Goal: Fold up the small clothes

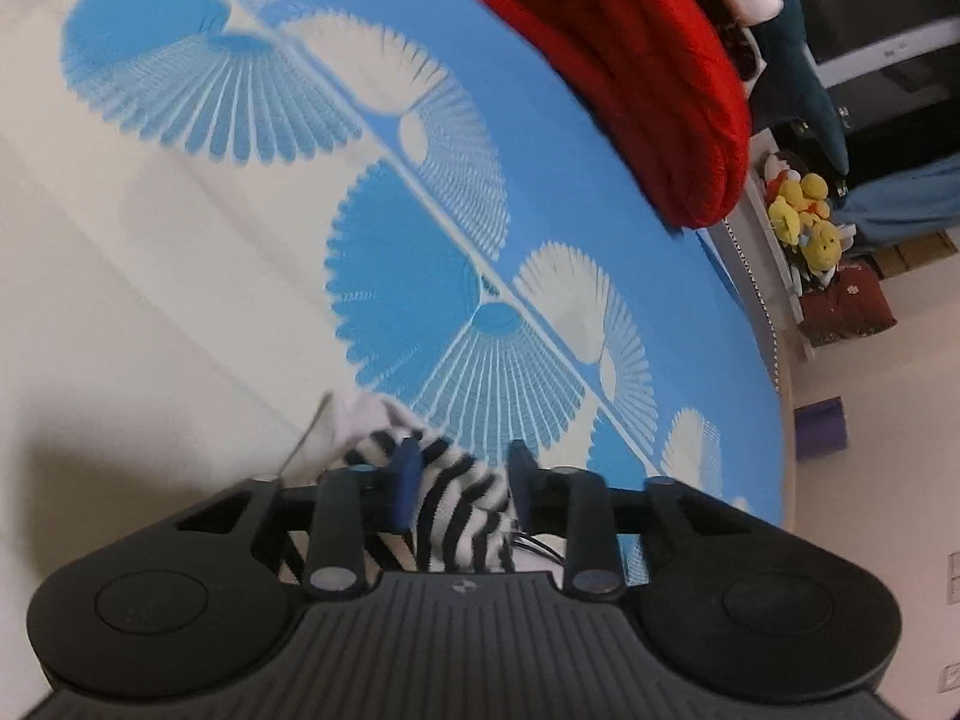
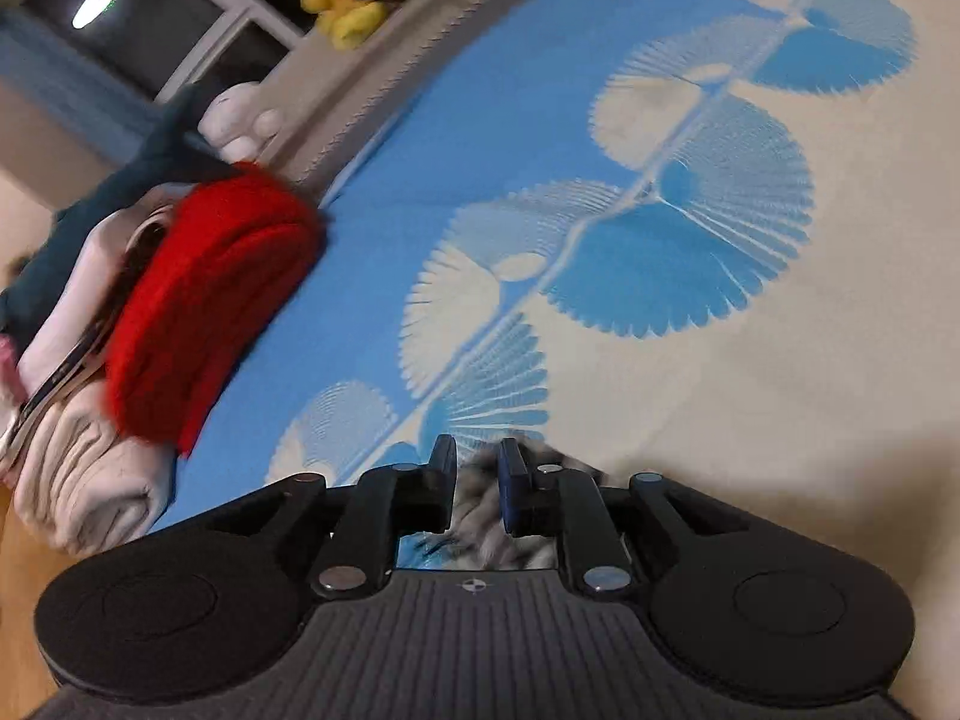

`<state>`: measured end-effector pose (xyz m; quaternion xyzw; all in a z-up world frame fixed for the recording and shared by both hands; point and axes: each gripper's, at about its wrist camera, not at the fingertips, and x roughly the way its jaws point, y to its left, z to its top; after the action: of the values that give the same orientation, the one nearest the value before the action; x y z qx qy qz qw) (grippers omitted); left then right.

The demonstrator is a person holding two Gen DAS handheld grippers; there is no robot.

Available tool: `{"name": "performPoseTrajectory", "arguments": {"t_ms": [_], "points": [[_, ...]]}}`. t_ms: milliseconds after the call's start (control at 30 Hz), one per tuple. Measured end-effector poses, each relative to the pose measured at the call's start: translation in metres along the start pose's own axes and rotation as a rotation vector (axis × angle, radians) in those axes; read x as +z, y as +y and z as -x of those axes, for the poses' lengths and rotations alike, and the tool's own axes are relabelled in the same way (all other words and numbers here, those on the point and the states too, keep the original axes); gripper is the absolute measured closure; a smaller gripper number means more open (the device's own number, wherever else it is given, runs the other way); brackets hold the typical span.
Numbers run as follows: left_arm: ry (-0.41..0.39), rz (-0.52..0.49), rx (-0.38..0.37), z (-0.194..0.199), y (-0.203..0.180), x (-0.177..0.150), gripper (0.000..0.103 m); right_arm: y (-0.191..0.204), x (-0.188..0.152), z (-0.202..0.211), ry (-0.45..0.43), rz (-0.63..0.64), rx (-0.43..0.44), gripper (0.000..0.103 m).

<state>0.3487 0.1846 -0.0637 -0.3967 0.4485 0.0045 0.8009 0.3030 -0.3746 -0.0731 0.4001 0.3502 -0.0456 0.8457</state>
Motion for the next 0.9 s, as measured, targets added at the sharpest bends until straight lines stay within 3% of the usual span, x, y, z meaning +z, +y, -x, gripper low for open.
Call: {"name": "performPoseTrajectory", "arguments": {"t_ms": [133, 233, 300, 400, 567, 600, 667, 733, 800, 900], "points": [[0.015, -0.190, -0.056, 0.008, -0.028, -0.004, 0.061, 0.023, -0.011, -0.001, 0.024, 0.171, 0.015, 0.077], [0.117, -0.340, 0.003, -0.010, -0.044, -0.025, 0.061, 0.034, -0.026, -0.010, 0.129, 0.316, -0.005, 0.064], [0.171, -0.344, 0.028, -0.024, -0.042, -0.036, 0.059, 0.033, -0.038, -0.021, 0.205, 0.368, -0.032, 0.059], [0.206, -0.284, 0.049, -0.040, -0.034, -0.043, 0.048, 0.032, -0.054, -0.037, 0.297, 0.402, -0.049, 0.055], [0.213, -0.262, 0.078, -0.060, -0.034, -0.049, 0.048, 0.041, -0.073, -0.057, 0.340, 0.494, -0.098, 0.053], [0.211, -0.269, 0.093, -0.062, -0.036, -0.050, 0.049, 0.043, -0.075, -0.061, 0.355, 0.516, -0.116, 0.054], [0.209, -0.282, 0.120, -0.065, -0.038, -0.050, 0.073, 0.046, -0.074, -0.062, 0.357, 0.533, -0.116, 0.078], [0.203, -0.305, 0.127, -0.067, -0.040, -0.048, 0.083, 0.051, -0.070, -0.056, 0.343, 0.537, -0.082, 0.091], [0.171, -0.323, 0.105, -0.064, -0.045, -0.044, 0.088, 0.061, -0.064, -0.048, 0.294, 0.541, -0.028, 0.094], [0.040, -0.277, 0.008, -0.046, -0.048, -0.027, 0.088, 0.072, -0.045, -0.032, 0.162, 0.475, 0.089, 0.094]]}}
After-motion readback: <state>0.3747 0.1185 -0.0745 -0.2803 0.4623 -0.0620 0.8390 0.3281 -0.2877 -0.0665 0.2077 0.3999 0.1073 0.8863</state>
